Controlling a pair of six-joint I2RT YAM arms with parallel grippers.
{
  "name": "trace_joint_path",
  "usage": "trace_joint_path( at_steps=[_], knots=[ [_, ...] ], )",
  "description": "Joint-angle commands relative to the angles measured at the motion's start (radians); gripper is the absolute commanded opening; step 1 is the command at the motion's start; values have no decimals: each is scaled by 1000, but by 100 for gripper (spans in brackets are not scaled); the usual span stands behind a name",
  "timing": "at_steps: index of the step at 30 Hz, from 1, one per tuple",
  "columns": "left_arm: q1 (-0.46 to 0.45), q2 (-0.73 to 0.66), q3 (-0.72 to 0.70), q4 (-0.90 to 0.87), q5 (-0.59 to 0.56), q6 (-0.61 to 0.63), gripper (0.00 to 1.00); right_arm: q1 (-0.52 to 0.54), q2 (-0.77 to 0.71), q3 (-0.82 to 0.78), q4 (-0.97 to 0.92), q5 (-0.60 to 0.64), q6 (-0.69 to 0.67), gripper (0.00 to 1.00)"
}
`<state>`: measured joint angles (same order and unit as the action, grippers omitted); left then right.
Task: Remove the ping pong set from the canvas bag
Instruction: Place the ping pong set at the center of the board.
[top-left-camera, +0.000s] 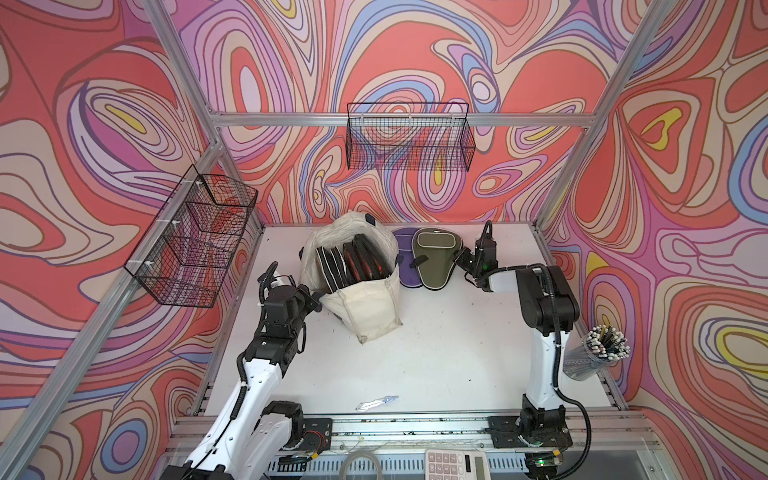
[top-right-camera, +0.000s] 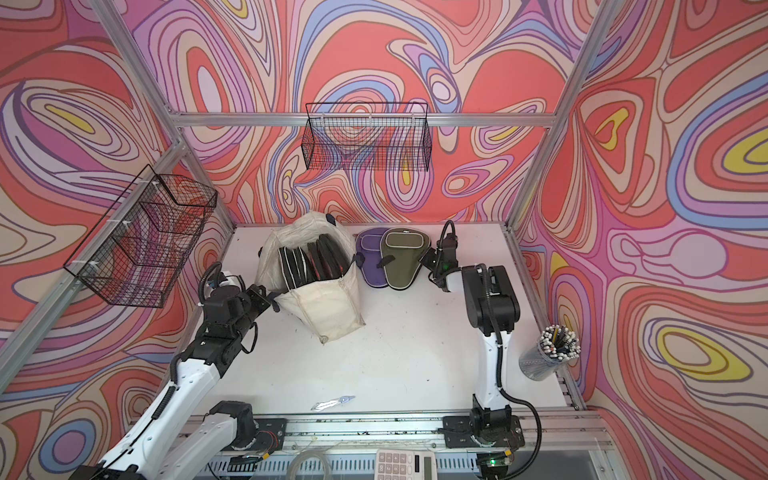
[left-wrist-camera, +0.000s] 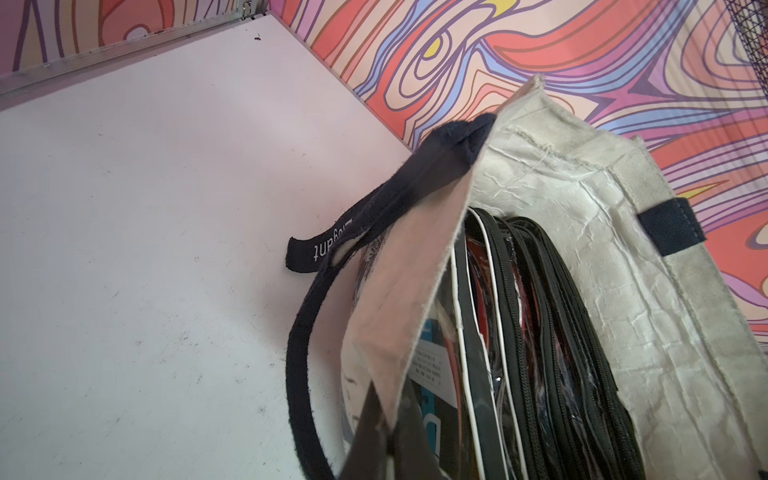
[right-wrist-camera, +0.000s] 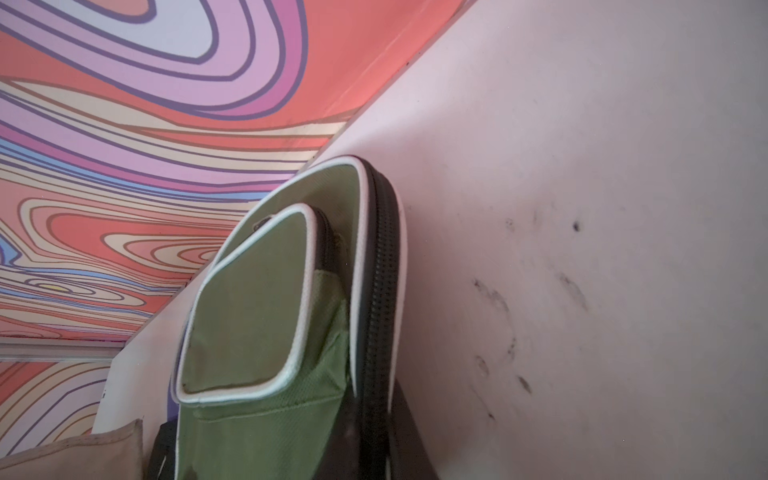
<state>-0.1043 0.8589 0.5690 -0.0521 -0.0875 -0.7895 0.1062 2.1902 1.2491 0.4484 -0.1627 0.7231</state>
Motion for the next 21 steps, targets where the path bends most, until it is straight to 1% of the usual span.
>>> trace_joint_path(
  at_steps=[1, 3, 7, 8, 10, 13, 15, 18, 21],
  knots=[
    [14, -13, 3, 29, -44, -1, 0, -2, 31, 21, -54, 40, -16, 19],
    [14, -10, 3, 32, -40, -1, 0, -1, 27, 21, -59, 44, -21, 29],
    [13, 0, 5, 36, -33, -4, 0, -2, 15, 15, -70, 57, -36, 58],
    [13, 1, 4, 39, -32, -5, 0, -1, 11, 14, -72, 61, -40, 64],
    [14, 8, 3, 44, -26, -7, 0, -2, -2, 7, -77, 68, -50, 72],
    [13, 11, 4, 52, -17, -7, 0, -1, -36, -10, -76, 73, -68, 77],
    [13, 14, 5, 62, -2, -2, 0, 1, -71, -29, -71, 69, -81, 79],
    [13, 26, -4, 101, 49, 10, 0, 10, -148, -52, -74, 67, -104, 80],
    [13, 40, -20, 159, 110, 12, 0, 44, -242, -50, -116, 67, -148, 82]
  ],
)
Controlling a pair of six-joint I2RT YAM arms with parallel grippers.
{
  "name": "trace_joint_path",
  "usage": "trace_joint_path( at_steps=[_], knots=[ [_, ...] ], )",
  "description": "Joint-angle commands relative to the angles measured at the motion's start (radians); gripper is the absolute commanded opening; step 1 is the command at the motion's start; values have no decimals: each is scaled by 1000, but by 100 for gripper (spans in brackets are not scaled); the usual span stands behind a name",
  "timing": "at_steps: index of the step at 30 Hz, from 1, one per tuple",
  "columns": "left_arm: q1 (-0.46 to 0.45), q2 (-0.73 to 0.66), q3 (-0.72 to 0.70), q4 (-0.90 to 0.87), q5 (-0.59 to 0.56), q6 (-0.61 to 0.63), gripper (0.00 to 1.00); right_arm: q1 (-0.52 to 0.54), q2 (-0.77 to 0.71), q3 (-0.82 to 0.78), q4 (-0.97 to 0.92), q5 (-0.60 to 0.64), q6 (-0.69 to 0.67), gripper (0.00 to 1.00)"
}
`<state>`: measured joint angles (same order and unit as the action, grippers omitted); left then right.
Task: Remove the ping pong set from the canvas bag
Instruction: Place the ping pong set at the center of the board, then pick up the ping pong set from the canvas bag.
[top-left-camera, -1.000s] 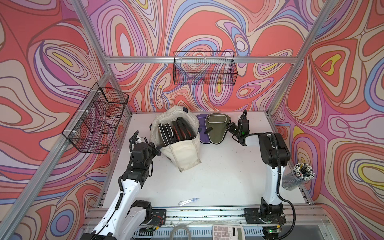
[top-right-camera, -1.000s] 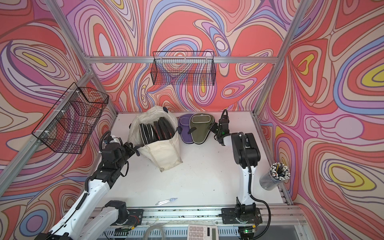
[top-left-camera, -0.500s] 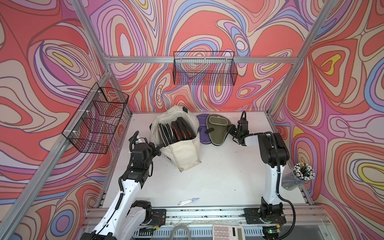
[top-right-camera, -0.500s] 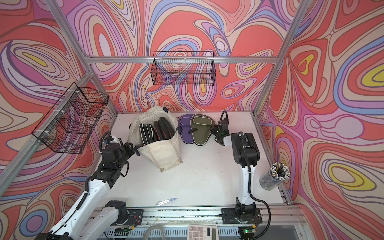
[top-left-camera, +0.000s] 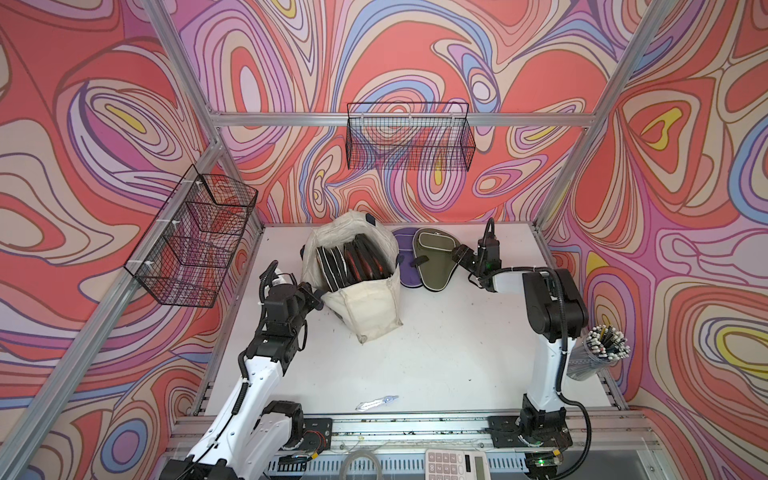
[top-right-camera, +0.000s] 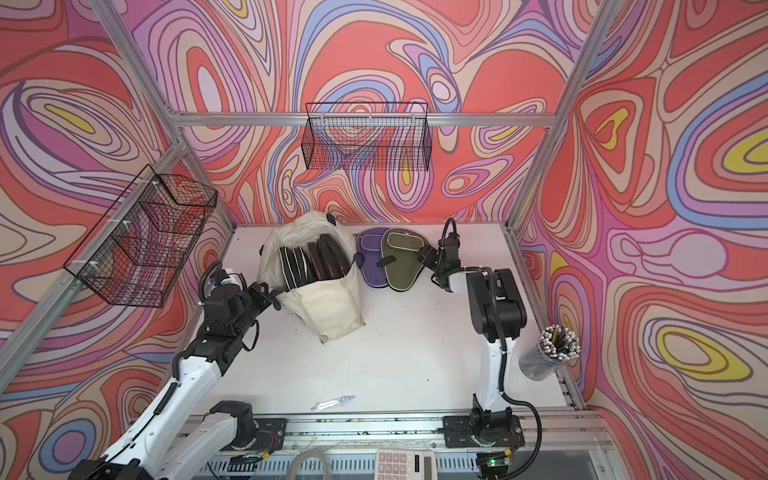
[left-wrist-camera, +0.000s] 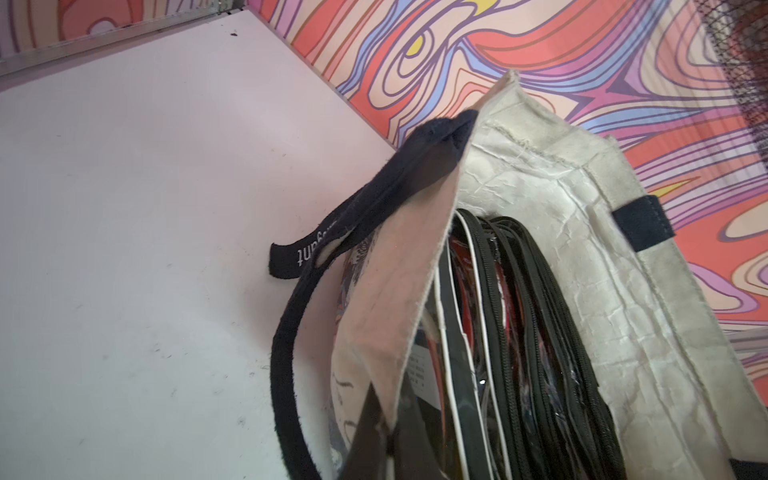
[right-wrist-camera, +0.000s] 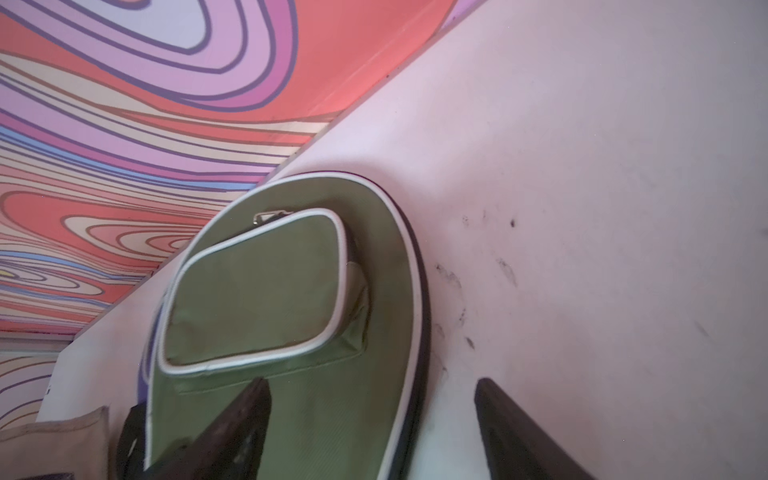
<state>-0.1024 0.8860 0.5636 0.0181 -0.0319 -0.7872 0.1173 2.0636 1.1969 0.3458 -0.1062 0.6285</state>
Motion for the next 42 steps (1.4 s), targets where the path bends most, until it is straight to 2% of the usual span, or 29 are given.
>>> trace_joint_path(
  at_steps=[1, 6, 9, 13, 20, 25, 27, 31, 36, 42],
  knots=[
    [11, 19, -16, 93, 63, 8, 0, 50, -143, 14, -36, 11, -75, 82],
    [10, 53, -37, 132, 75, -7, 0, 212, -270, 150, -211, 45, -221, 82],
    [10, 76, -76, 152, 76, -17, 0, 304, -297, 248, -294, 39, -272, 82],
    [9, 110, -92, 195, 104, -29, 0, 402, -285, 390, -406, 1, -320, 80],
    [-40, 139, -88, 250, 121, -27, 0, 561, -146, 634, -603, -28, -398, 74],
    [-52, 135, -93, 270, 139, -27, 0, 600, -7, 794, -757, -20, -425, 63],
    [-58, 135, -95, 277, 147, -27, 0, 605, 56, 869, -826, -7, -431, 62],
    [-76, 130, -93, 281, 150, -17, 0, 608, 142, 963, -907, 81, -438, 62],
    [-96, 128, -93, 282, 153, -11, 0, 608, 199, 1021, -944, 234, -433, 67],
    [-119, 120, -100, 283, 154, -9, 0, 604, 242, 1050, -927, 306, -414, 68]
  ],
)
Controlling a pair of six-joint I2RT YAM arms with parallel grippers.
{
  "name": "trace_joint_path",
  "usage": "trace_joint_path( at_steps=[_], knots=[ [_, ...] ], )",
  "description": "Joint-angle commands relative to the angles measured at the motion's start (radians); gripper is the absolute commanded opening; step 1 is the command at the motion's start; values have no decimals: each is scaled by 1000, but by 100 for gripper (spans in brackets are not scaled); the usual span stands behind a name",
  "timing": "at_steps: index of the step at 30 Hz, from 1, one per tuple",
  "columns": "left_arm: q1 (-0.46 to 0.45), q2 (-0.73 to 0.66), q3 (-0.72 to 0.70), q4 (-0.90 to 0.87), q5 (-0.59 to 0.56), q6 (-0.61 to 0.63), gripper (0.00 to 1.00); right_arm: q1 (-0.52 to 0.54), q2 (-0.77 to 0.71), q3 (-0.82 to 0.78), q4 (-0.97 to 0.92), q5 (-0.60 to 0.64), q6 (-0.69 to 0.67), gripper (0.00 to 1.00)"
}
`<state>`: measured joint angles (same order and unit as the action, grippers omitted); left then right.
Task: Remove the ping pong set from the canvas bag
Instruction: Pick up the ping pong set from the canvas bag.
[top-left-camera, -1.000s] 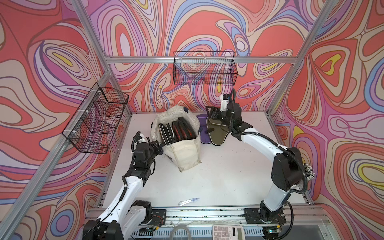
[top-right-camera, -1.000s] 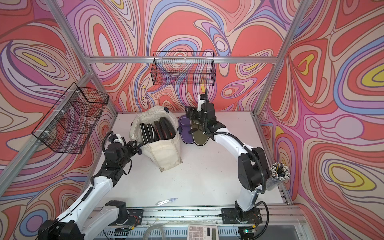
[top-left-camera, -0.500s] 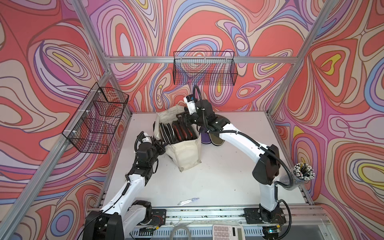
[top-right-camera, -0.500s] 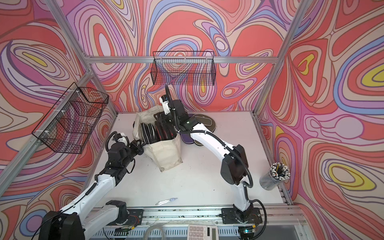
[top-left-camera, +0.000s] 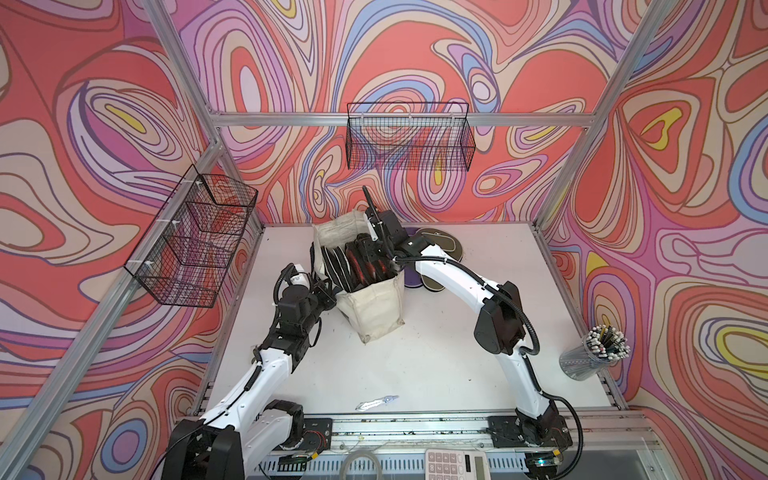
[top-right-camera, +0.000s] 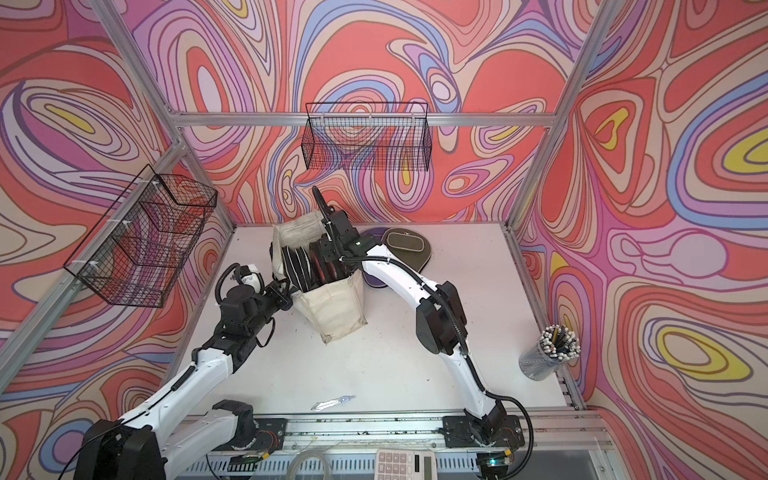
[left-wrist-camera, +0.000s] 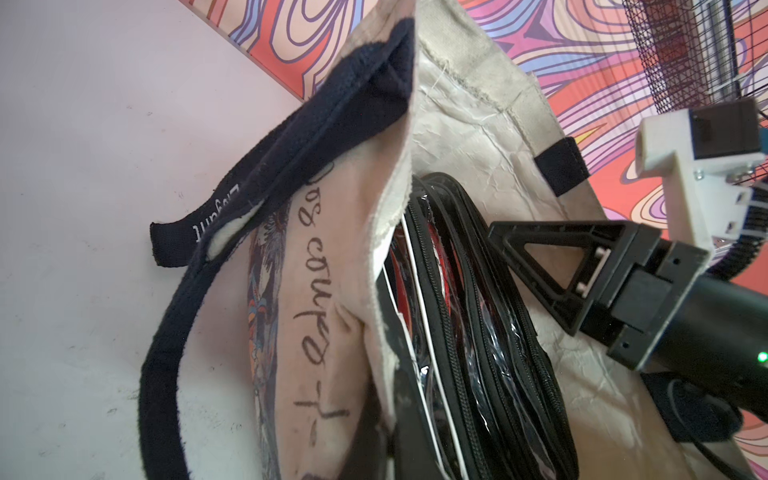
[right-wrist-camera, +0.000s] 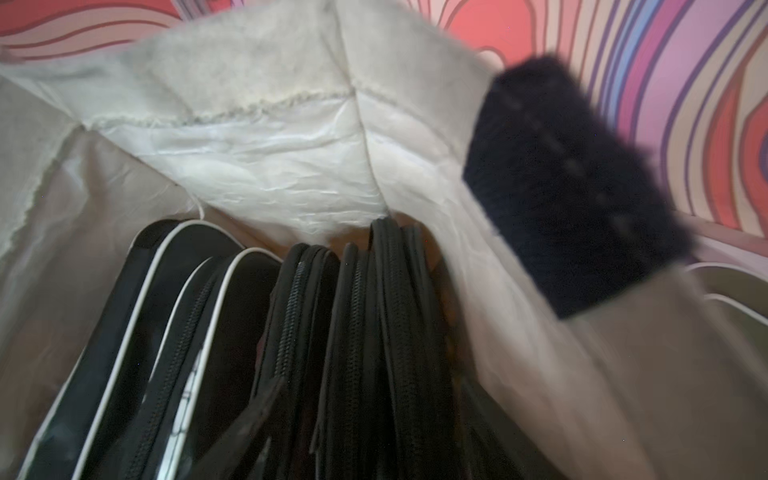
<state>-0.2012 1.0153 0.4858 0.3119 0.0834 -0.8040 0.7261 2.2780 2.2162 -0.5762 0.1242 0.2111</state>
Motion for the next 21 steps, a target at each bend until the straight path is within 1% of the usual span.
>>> trace_joint_path(
  at_steps=[1, 4, 12, 16, 18, 21],
  knots=[
    [-24, -12, -23, -12, 41, 8, 0, -7, 30, 29, 4, 75, 7, 68],
    [-33, -26, -28, -28, 39, 11, 0, -17, 46, 31, 33, 82, 22, 67],
    [-55, -88, -68, -71, 34, 1, 0, -50, 133, 112, 36, 14, 47, 62],
    [-60, -119, -95, -90, 22, -1, 0, -57, 150, 123, 42, -5, 57, 61],
    [-61, -130, -105, -98, 20, -1, 0, -59, 157, 122, 40, -9, 59, 59],
    [-60, -143, -121, -99, 13, -4, 0, -59, 164, 112, 40, -14, 57, 51]
  ],
)
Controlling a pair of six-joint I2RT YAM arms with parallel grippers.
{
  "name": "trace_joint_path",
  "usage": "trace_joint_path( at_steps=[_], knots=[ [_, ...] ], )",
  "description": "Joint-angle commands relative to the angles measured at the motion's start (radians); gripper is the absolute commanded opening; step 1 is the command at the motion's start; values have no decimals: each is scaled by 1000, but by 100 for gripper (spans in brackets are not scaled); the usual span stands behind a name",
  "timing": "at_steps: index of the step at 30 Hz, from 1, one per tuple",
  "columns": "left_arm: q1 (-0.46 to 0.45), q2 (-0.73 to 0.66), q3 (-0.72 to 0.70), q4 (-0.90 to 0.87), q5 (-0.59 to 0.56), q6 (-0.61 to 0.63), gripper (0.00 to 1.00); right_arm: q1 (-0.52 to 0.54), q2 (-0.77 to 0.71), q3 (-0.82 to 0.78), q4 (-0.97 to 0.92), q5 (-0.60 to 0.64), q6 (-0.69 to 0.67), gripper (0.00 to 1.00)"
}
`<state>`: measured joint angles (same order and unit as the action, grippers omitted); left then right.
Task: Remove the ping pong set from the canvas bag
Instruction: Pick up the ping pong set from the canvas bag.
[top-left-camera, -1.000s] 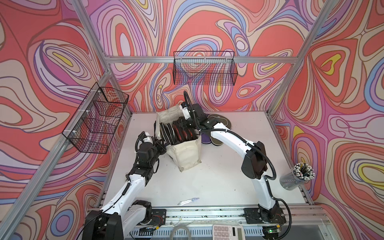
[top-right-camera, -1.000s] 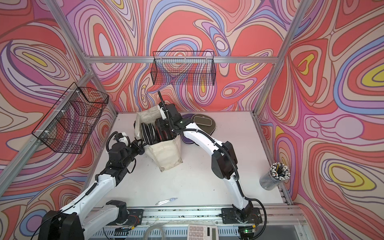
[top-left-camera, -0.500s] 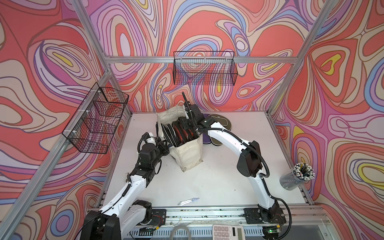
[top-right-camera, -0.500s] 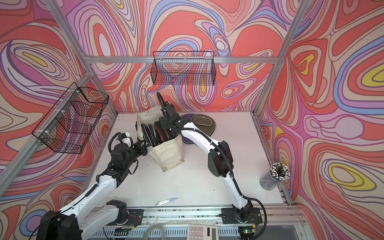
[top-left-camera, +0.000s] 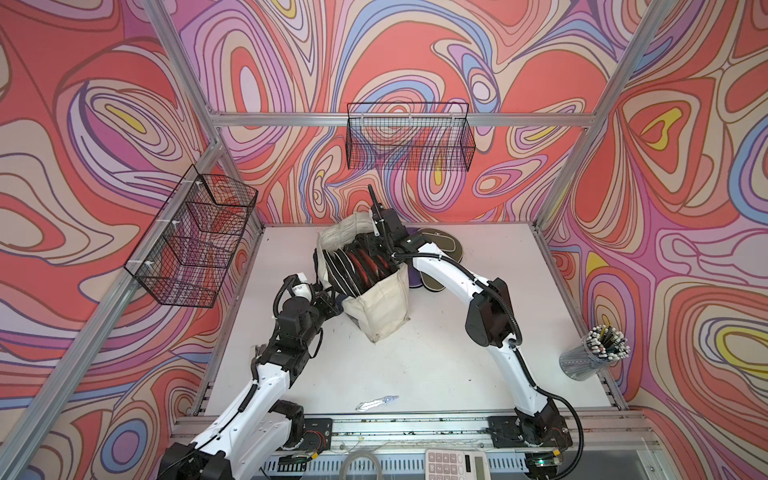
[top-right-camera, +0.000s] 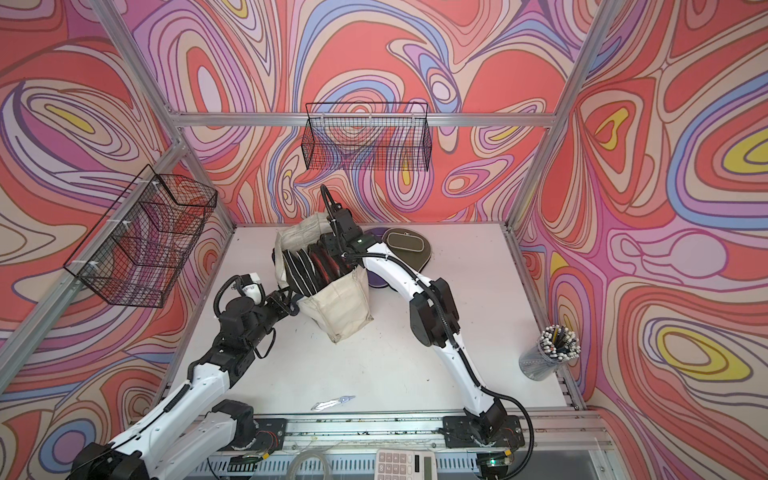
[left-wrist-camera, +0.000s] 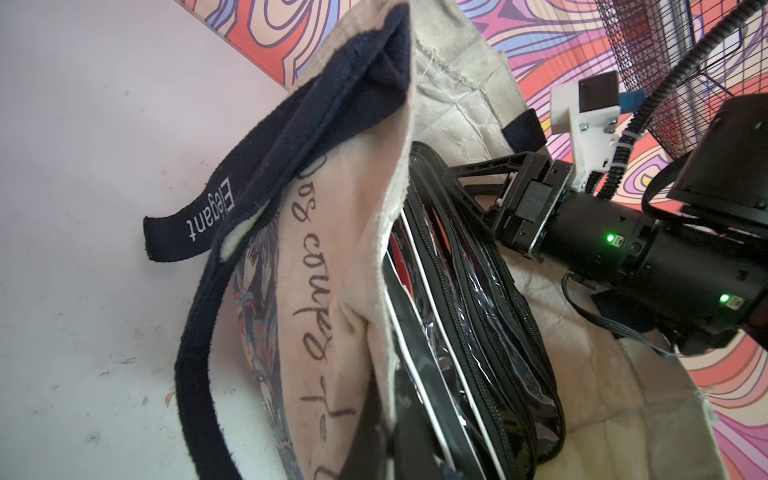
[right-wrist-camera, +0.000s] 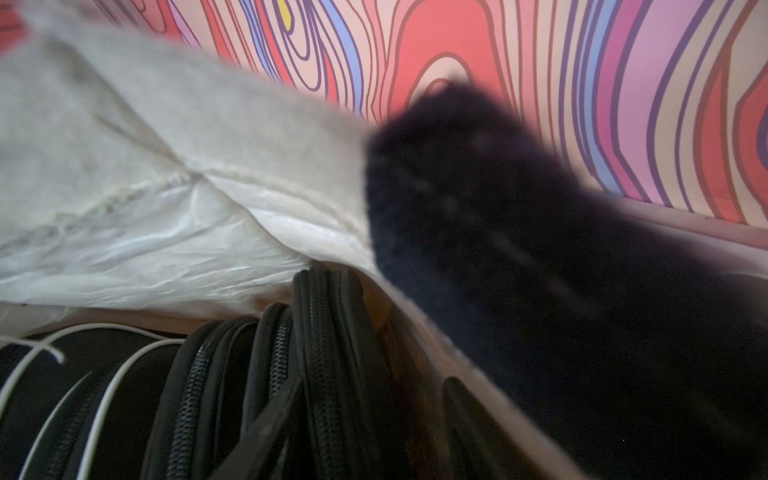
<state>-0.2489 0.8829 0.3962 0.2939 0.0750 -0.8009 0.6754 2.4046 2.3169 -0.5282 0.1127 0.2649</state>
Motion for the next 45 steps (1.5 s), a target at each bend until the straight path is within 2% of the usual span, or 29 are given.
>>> trace_joint_path(
  at_steps=[1, 5, 10, 16, 19, 22, 26, 35, 45],
  knots=[
    [-12, -12, -34, -81, 19, -9, 0, -8, 40, 7, -9, -6, 2, 49],
    [-12, -7, -36, -76, 16, -6, 0, -8, 45, -8, -10, -9, -1, 49],
    [-13, -3, -34, -70, 11, -1, 0, -8, 45, -20, -22, -14, -8, 59],
    [-13, 9, -35, -55, 3, 3, 0, 22, 36, -67, -31, -15, -26, 59],
    [-13, 21, -36, -43, 3, 2, 0, 42, 36, -81, -40, -8, -34, 54],
    [-13, 28, -37, -34, 3, 0, 0, 51, 30, -100, -35, -16, -29, 44],
    [-13, 31, -37, -30, -2, 0, 0, 57, 23, -99, -31, -21, -28, 0],
    [-12, 68, -15, -12, 6, -3, 0, 79, -51, -67, -25, -3, -40, 0],
    [-12, 67, 19, -27, 18, 1, 0, 133, -116, 71, -64, 33, -87, 0]
  ],
)
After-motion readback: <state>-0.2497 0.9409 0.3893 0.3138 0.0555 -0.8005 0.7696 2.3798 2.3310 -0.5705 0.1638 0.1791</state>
